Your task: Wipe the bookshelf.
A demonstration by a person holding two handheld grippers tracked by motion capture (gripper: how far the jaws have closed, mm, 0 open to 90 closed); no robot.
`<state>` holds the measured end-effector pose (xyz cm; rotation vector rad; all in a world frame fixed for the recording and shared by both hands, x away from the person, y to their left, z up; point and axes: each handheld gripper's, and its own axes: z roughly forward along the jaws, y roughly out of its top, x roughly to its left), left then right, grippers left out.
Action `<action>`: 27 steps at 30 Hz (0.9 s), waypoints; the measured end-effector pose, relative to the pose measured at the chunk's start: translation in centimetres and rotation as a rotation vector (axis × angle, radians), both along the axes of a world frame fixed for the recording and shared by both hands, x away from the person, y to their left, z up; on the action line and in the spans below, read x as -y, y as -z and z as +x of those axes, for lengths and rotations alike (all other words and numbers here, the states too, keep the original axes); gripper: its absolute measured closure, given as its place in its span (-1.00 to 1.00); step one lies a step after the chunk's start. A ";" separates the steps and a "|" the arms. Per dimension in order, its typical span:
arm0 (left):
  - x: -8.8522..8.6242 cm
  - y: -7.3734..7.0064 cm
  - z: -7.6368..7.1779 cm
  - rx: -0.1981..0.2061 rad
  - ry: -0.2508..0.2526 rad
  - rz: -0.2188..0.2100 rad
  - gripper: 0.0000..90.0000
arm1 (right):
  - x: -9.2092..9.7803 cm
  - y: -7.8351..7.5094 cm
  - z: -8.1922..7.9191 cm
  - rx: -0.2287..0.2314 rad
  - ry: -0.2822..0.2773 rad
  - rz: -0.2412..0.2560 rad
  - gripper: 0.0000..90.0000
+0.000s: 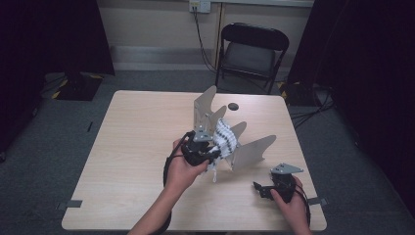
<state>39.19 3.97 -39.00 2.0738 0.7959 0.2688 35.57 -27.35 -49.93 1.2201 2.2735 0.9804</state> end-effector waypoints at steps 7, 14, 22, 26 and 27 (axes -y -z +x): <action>0.4 2.2 0.0 -0.043 0.001 0.009 0.72 | 0.0 0.0 0.0 0.000 0.000 0.000 -0.76; 0.6 4.1 -0.2 -0.071 0.001 0.033 0.72 | 0.0 0.0 0.0 0.000 0.000 0.000 -0.76; 0.7 6.9 -0.5 -0.108 -0.002 0.070 0.72 | 0.0 0.0 0.0 0.000 0.000 0.000 -0.76; 0.6 7.9 -0.6 -0.132 -0.007 0.075 0.72 | 0.0 0.0 0.0 0.000 0.000 0.000 -0.76; 0.6 8.1 -0.6 -0.136 -0.007 0.076 0.72 | 0.0 0.0 0.0 0.000 0.000 0.000 -0.76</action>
